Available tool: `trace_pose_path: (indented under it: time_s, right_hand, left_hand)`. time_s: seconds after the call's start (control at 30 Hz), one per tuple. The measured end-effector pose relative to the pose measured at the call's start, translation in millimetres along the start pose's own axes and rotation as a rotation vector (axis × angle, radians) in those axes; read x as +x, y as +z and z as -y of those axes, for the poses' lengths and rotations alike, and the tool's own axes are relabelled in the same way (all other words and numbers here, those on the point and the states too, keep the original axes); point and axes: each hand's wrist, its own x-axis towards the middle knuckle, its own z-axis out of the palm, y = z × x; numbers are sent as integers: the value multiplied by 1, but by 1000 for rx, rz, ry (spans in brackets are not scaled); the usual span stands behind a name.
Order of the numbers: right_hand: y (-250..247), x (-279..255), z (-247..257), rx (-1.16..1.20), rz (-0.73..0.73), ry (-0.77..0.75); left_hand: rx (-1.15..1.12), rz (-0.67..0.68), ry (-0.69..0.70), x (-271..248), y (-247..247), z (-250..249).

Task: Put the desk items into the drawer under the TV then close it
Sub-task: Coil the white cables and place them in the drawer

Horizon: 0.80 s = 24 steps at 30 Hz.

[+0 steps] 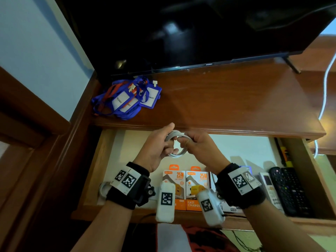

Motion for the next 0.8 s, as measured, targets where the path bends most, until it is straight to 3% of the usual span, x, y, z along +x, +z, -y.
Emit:
trace_pose_path:
  time_s: [0.1,0.23,0.43,0.57,0.7,0.8]
  right_hand:
    - [0,6,0,41,-35,44]
    - [3,6,-2,100,-32,74]
    - [6,2,-8,140,-20,86]
    - [1,-1,-18,281,-104,100]
    - [-4,-5,-25,156,-158,24]
    - [2,-2,-34,99,-308,110]
  left_hand:
    - [116,35,72,-1,-1,7]
    - [354,-27,177,1,-9,14]
    - [412,-91,234,-4,-18,29]
    - [407,-152,269,-6,-23,31]
    - [386,-149,210,-6,-24,27]
    - [356,-110,90,-6,-23,23]
